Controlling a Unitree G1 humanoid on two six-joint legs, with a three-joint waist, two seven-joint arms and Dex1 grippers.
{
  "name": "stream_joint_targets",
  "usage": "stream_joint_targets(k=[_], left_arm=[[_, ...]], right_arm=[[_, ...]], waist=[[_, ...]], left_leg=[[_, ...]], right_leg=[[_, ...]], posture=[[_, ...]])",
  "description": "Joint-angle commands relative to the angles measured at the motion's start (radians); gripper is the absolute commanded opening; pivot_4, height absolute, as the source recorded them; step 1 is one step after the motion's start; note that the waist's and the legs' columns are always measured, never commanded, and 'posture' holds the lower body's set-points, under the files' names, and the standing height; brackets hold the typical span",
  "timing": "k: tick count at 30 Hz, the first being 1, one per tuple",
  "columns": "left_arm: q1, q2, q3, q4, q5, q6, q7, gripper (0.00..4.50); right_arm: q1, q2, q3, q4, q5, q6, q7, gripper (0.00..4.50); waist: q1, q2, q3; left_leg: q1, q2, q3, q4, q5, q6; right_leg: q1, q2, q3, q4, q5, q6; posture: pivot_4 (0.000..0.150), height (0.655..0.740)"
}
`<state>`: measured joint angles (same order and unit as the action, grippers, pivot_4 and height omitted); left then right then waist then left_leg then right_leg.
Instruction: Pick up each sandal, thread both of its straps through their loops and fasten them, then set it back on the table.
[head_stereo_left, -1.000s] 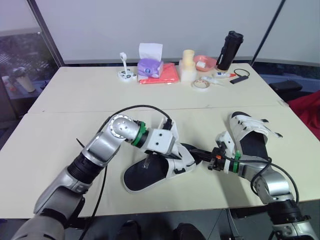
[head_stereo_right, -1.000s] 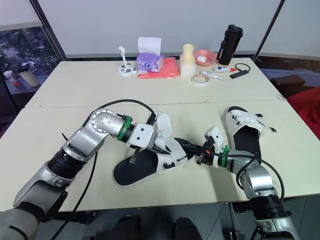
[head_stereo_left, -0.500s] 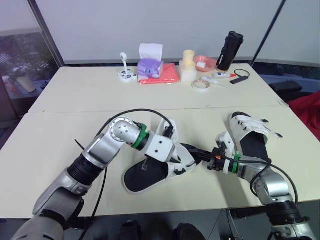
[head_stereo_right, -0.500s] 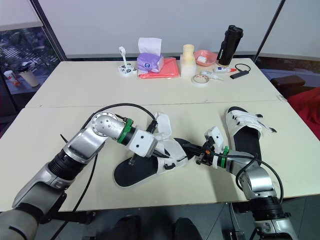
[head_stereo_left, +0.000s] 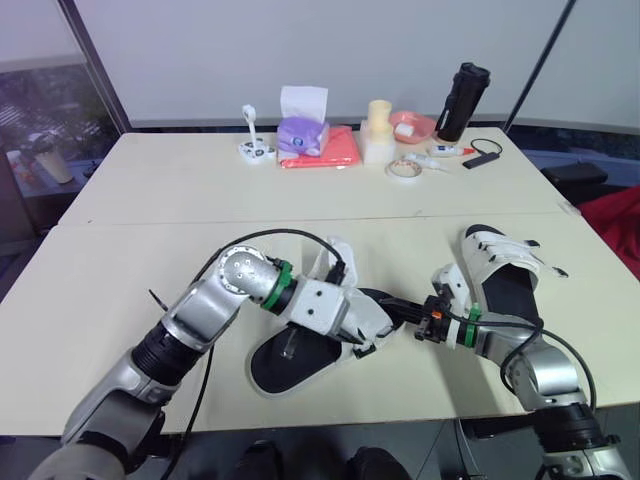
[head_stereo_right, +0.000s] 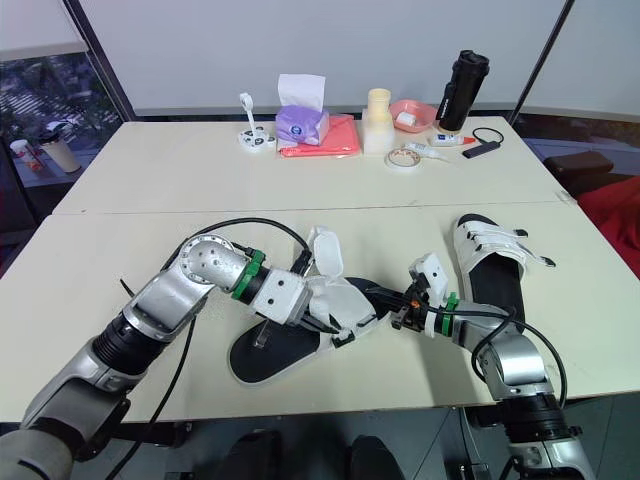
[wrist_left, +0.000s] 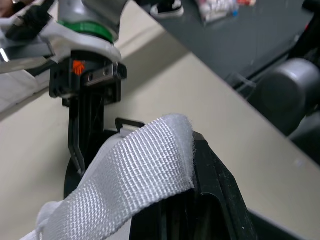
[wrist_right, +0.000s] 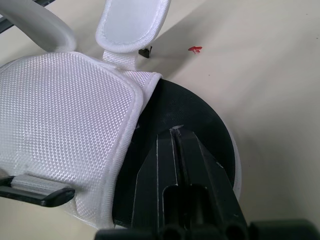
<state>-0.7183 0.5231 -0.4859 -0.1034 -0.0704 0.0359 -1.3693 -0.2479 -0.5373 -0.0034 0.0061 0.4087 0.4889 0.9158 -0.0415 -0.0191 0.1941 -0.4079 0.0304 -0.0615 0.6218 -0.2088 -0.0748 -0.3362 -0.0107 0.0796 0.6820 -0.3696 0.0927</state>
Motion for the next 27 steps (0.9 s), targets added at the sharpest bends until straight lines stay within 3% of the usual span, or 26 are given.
stream_joint_targets(k=[1,4,15,27], left_arm=[[0.006,-0.005,-0.037,0.058,0.068,-0.060,0.021,0.00],[0.018,-0.025,-0.030,0.081,0.068,-0.084,0.043,0.00],[0.040,-0.097,0.057,-0.056,-0.155,0.178,0.042,0.00],[0.055,-0.058,0.001,-0.009,-0.052,0.070,0.037,0.00]], right_arm=[[0.032,0.009,0.027,0.035,-0.017,0.040,-0.019,0.02],[0.034,0.010,0.027,0.034,-0.016,0.041,-0.022,0.02],[0.033,0.013,0.028,0.044,-0.019,0.038,-0.021,0.02],[0.029,0.019,0.028,0.054,-0.020,0.039,-0.026,0.02]], waist=[[0.001,-0.001,0.000],[0.001,-0.001,-0.001],[0.002,-0.001,-0.001],[0.000,-0.001,-0.001]], left_leg=[[0.000,0.000,0.000,0.000,0.000,0.000],[0.000,0.000,0.000,0.000,0.000,0.000],[0.000,0.000,0.000,0.000,0.000,0.000],[0.000,0.000,0.000,-0.001,0.000,0.000]], right_leg=[[0.000,0.000,0.000,0.000,0.000,0.000],[0.000,0.000,0.000,0.000,0.000,0.000],[0.000,0.000,0.000,0.000,0.000,0.000],[0.000,0.000,0.000,-0.001,0.000,0.000]], posture=[[0.150,0.7400],[0.150,0.7400],[0.150,0.7400],[0.150,0.7400]])
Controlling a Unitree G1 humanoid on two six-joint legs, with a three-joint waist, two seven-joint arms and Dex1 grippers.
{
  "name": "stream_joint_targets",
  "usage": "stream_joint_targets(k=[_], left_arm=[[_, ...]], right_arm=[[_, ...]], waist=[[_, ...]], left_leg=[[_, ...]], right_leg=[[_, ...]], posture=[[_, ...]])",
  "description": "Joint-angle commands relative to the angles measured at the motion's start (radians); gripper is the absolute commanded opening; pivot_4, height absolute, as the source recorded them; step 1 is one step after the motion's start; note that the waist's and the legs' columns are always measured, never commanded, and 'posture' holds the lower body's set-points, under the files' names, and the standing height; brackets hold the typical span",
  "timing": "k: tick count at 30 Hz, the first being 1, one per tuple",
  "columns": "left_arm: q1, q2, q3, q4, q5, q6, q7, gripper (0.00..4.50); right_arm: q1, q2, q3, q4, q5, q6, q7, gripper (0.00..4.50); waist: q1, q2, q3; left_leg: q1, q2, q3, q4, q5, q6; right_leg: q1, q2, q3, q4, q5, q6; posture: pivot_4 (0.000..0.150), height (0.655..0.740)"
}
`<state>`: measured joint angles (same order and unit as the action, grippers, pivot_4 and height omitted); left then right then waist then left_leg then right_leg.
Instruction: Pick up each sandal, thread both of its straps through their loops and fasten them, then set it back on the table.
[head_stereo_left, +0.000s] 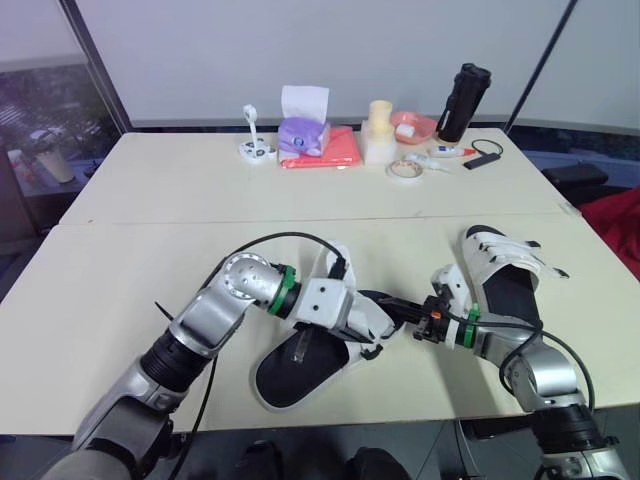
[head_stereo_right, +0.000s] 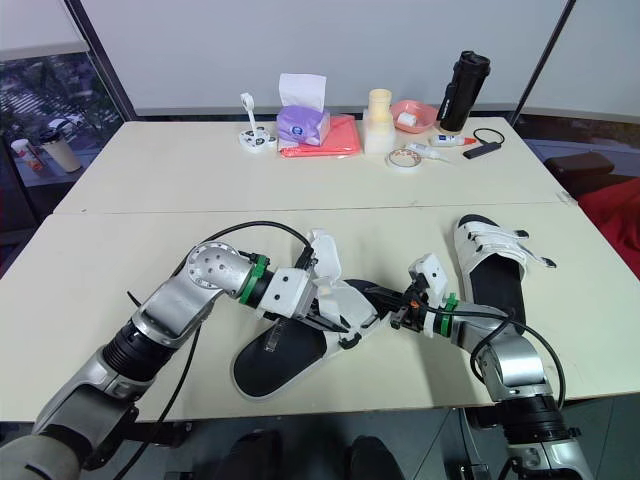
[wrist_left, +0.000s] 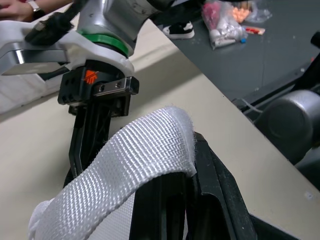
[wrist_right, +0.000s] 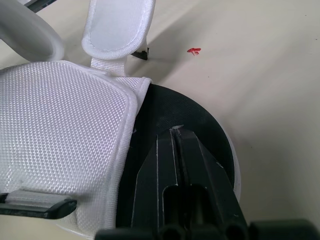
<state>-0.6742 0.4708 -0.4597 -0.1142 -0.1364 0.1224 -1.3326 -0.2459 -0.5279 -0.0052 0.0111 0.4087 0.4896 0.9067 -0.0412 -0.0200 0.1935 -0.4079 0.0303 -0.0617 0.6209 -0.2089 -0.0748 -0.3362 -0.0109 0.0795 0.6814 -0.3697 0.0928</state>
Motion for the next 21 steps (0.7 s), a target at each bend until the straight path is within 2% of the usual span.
stream_joint_targets(k=[1,7,13,16,21], left_arm=[[0.013,-0.011,-0.022,0.001,0.008,-0.017,0.002,0.00],[0.023,-0.053,0.040,-0.040,-0.090,0.092,0.045,0.00],[0.030,-0.045,0.105,-0.095,-0.172,0.232,0.089,0.00],[0.050,-0.031,0.124,-0.135,-0.198,0.293,0.113,0.90],[0.074,-0.021,0.128,-0.176,-0.222,0.356,0.155,3.38]], right_arm=[[0.025,0.010,0.030,0.051,-0.020,0.038,-0.017,0.02],[0.025,0.012,0.032,0.053,-0.021,0.036,-0.017,0.02],[0.027,0.011,0.032,0.052,-0.022,0.036,-0.014,0.02],[0.027,0.012,0.034,0.055,-0.023,0.035,-0.013,0.00],[0.022,0.014,0.038,0.065,-0.026,0.032,-0.010,0.00]], waist=[[0.000,0.000,0.000],[0.000,0.000,0.000],[-0.001,0.000,0.000],[-0.001,0.000,0.000],[-0.002,0.000,0.000]], left_leg=[[0.000,0.000,0.000,0.000,0.000,0.000],[0.000,0.000,0.000,0.000,0.000,0.000],[0.000,0.000,0.000,0.000,0.000,0.000],[0.000,0.000,0.000,0.000,0.000,0.000],[0.000,0.000,0.000,0.000,0.000,0.000]], right_leg=[[0.000,0.000,0.000,0.000,0.000,0.000],[0.000,0.000,0.000,0.000,0.000,0.000],[0.000,0.000,0.000,0.000,0.000,0.000],[0.000,0.000,0.000,0.000,0.000,0.000],[0.000,0.000,0.000,0.000,0.000,0.000]], posture=[[0.150,0.7400],[0.150,0.7400],[0.150,0.7400],[0.150,0.7400],[0.150,0.7400]])
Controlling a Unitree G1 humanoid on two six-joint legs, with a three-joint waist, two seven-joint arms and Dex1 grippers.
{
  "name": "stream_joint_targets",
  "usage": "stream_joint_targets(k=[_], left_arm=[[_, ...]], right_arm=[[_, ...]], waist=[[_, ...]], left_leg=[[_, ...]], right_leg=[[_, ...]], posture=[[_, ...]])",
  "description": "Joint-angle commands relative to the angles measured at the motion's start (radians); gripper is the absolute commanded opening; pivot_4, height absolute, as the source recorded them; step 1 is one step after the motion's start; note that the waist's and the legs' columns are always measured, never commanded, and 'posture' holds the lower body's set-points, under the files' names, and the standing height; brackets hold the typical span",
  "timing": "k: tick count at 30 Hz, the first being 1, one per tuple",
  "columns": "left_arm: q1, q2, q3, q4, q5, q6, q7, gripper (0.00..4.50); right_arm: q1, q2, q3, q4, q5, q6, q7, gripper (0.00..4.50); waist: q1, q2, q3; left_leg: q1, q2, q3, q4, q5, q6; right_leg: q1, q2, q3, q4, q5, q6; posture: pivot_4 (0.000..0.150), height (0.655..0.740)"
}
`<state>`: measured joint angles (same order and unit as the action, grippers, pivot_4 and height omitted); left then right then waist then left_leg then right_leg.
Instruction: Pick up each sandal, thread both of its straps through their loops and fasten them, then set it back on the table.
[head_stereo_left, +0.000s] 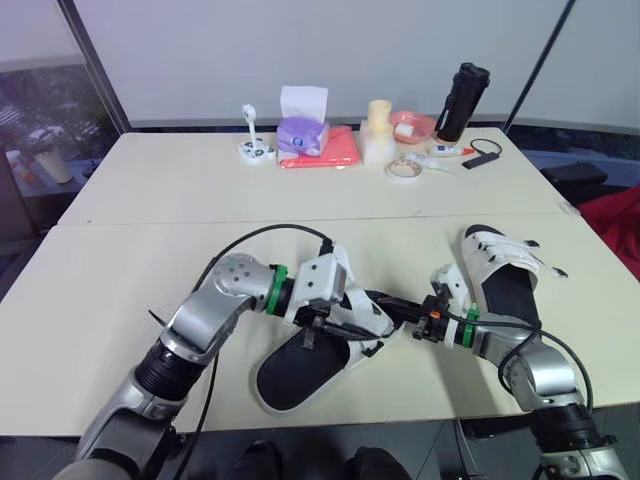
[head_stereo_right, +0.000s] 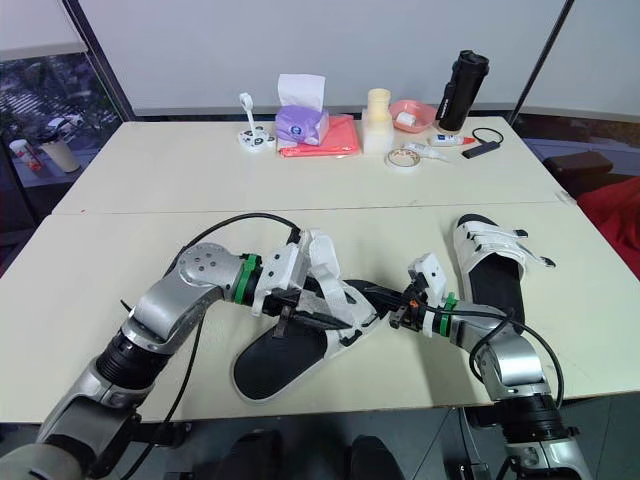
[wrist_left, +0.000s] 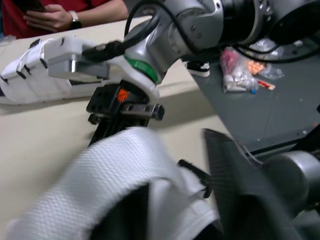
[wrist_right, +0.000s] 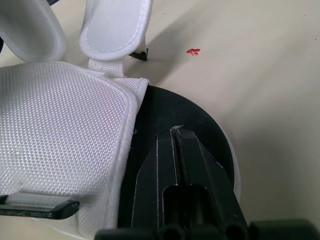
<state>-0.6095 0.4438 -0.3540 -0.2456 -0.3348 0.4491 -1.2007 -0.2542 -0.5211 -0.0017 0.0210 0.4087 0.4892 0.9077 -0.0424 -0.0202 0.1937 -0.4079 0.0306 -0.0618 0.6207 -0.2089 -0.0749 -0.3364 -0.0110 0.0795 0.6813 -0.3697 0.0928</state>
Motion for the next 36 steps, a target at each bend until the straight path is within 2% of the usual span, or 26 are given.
stream_joint_targets(k=[1,2,5,10,18,30,34,36], left_arm=[[0.013,0.011,0.021,-0.050,-0.027,0.041,0.028,3.89],[0.016,0.016,0.021,-0.053,-0.031,0.051,0.030,4.37],[0.025,0.011,0.050,-0.068,-0.069,0.106,0.064,4.37],[0.034,-0.026,0.141,-0.119,-0.206,0.292,0.182,4.37],[0.060,-0.007,0.224,-0.219,-0.402,0.566,0.307,4.37],[0.081,-0.018,0.233,-0.240,-0.465,0.656,0.456,4.37],[0.078,-0.037,0.235,-0.243,-0.474,0.653,0.496,3.22],[0.076,-0.044,0.231,-0.243,-0.470,0.648,0.517,2.27]], right_arm=[[0.030,0.007,0.035,0.056,-0.026,0.032,-0.011,0.00],[0.030,0.006,0.035,0.056,-0.026,0.032,-0.011,0.00],[0.033,0.003,0.034,0.053,-0.024,0.035,-0.011,0.00],[0.046,0.003,0.030,0.043,-0.021,0.039,-0.015,0.00],[0.046,0.010,0.031,0.052,-0.024,0.034,-0.018,0.00],[0.038,0.013,0.033,0.066,-0.031,0.027,-0.017,0.00],[0.035,0.015,0.034,0.071,-0.032,0.025,-0.018,0.00],[0.036,0.016,0.034,0.072,-0.032,0.023,-0.018,0.00]], waist=[[-0.001,0.000,0.000],[-0.001,0.000,0.000],[-0.001,0.000,0.000],[-0.001,0.000,0.000],[-0.001,0.000,0.000],[-0.002,0.000,0.000],[-0.002,0.000,0.000],[-0.002,0.000,0.000]], left_leg=[[0.000,0.000,0.000,0.000,0.000,0.000],[0.000,0.000,0.000,0.000,0.000,0.000],[0.000,0.000,0.000,0.000,0.000,0.000],[0.000,0.000,0.000,0.000,0.000,0.000],[0.000,0.000,0.000,-0.001,0.000,0.000],[0.001,0.000,0.000,-0.002,0.000,0.000],[0.001,0.000,0.000,-0.002,0.000,0.000],[0.001,0.000,0.000,-0.002,0.000,0.000]], right_leg=[[0.000,0.000,0.000,0.000,0.000,0.000],[0.000,0.000,0.000,0.000,0.000,0.000],[0.000,0.000,0.000,0.000,0.000,0.000],[0.000,0.000,0.000,0.000,0.000,0.000],[0.000,0.000,0.000,0.000,0.000,0.000],[0.000,0.000,0.000,-0.001,0.000,0.000],[0.000,0.000,0.000,-0.001,0.000,0.000],[0.000,0.000,0.000,-0.001,0.000,0.000]], posture=[[0.150,0.7400],[0.150,0.7400],[0.150,0.7400],[0.150,0.7400],[0.150,0.7400],[0.150,0.7400],[0.150,0.7400],[0.150,0.7400]])
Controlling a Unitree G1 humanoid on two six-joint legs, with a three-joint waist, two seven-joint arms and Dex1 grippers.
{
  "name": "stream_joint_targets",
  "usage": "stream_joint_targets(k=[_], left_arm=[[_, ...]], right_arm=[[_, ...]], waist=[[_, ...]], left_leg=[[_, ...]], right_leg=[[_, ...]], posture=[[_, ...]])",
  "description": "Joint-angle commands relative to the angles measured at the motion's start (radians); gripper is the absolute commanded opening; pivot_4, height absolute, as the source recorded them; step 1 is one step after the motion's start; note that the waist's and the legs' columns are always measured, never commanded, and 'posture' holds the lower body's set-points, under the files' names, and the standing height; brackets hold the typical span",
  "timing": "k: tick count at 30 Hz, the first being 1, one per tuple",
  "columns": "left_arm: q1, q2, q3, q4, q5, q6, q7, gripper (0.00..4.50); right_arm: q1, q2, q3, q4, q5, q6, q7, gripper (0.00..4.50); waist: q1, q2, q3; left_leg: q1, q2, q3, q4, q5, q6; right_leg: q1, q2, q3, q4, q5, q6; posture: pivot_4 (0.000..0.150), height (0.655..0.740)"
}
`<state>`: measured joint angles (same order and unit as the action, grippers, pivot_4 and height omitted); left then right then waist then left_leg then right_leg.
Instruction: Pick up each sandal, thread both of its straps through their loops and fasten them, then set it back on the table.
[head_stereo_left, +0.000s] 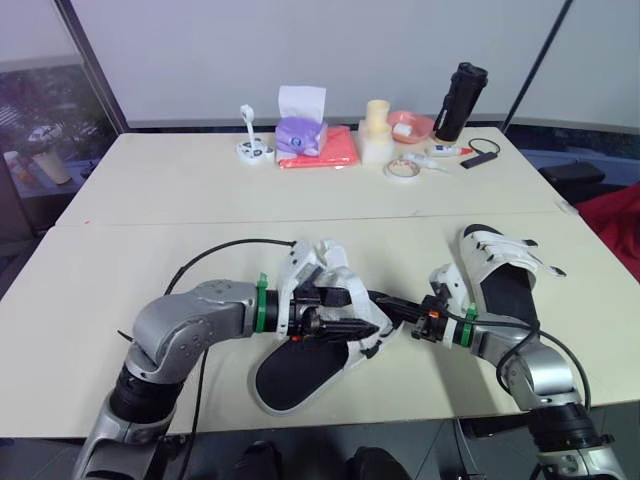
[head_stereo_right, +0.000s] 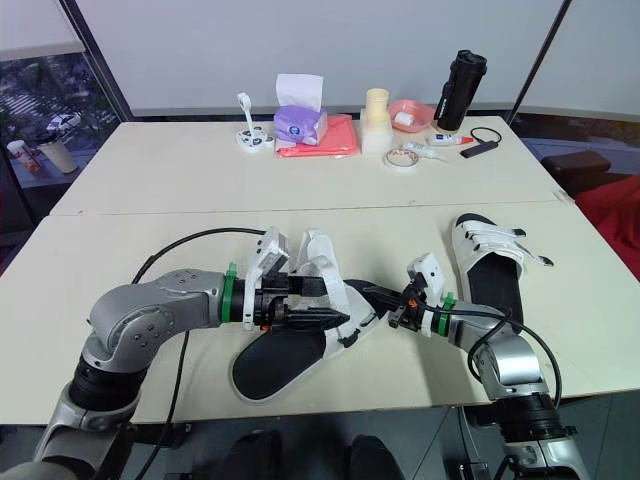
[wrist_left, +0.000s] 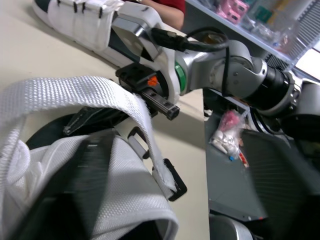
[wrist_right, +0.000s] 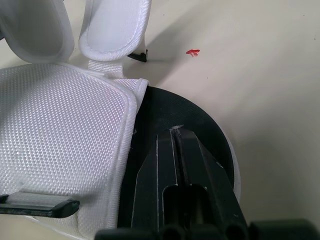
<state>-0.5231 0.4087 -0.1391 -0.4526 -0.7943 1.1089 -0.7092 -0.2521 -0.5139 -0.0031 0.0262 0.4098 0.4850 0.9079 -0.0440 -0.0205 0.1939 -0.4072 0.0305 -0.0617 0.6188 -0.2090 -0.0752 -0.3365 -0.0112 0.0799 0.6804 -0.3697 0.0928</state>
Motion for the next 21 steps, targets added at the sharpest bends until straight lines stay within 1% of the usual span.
stream_joint_targets(k=[1,2,4,5,14,21], left_arm=[[-0.012,-0.010,0.013,-0.034,-0.004,-0.019,0.033,1.86],[-0.013,-0.010,0.010,-0.032,0.000,-0.022,0.040,1.42],[-0.014,-0.011,0.005,-0.033,-0.003,-0.023,0.049,0.23],[-0.015,-0.010,0.003,-0.033,-0.005,-0.022,0.051,0.03],[-0.012,0.068,-0.113,-0.052,0.069,-0.084,-0.011,0.03],[-0.012,0.087,-0.162,-0.047,0.117,-0.136,-0.045,0.03]], right_arm=[[0.032,0.010,0.036,0.069,-0.034,0.026,-0.019,0.00],[0.032,0.011,0.036,0.070,-0.034,0.025,-0.019,0.00],[0.033,0.012,0.035,0.070,-0.034,0.024,-0.020,0.00],[0.033,0.013,0.035,0.071,-0.034,0.023,-0.020,0.00],[0.036,0.014,0.033,0.072,-0.034,0.020,-0.023,0.00],[0.036,0.015,0.032,0.075,-0.036,0.017,-0.024,0.00]], waist=[[0.000,0.000,0.000],[-0.001,0.000,0.000],[-0.001,0.000,0.000],[-0.001,0.000,0.000],[-0.001,0.000,0.000],[-0.001,0.000,0.000]], left_leg=[[0.000,0.000,0.000,0.000,0.000,0.000],[0.000,0.000,0.000,0.000,0.000,0.000],[0.000,0.000,0.000,0.000,0.000,0.000],[0.000,0.000,0.000,0.000,0.000,0.000],[0.001,0.000,0.001,-0.002,0.000,0.000],[0.001,0.000,0.001,-0.003,0.000,0.000]], right_leg=[[0.000,0.000,0.000,0.000,0.000,0.000],[0.000,0.000,0.000,0.000,0.000,0.000],[0.000,0.000,0.000,0.000,0.000,0.000],[0.000,0.000,0.000,0.000,0.000,0.000],[0.000,0.000,0.001,-0.001,0.000,0.000],[0.000,0.000,0.001,-0.001,0.000,0.000]], posture=[[0.150,0.7400],[0.150,0.7400],[0.150,0.7400],[0.150,0.7400],[0.150,0.7400],[0.150,0.7400]])
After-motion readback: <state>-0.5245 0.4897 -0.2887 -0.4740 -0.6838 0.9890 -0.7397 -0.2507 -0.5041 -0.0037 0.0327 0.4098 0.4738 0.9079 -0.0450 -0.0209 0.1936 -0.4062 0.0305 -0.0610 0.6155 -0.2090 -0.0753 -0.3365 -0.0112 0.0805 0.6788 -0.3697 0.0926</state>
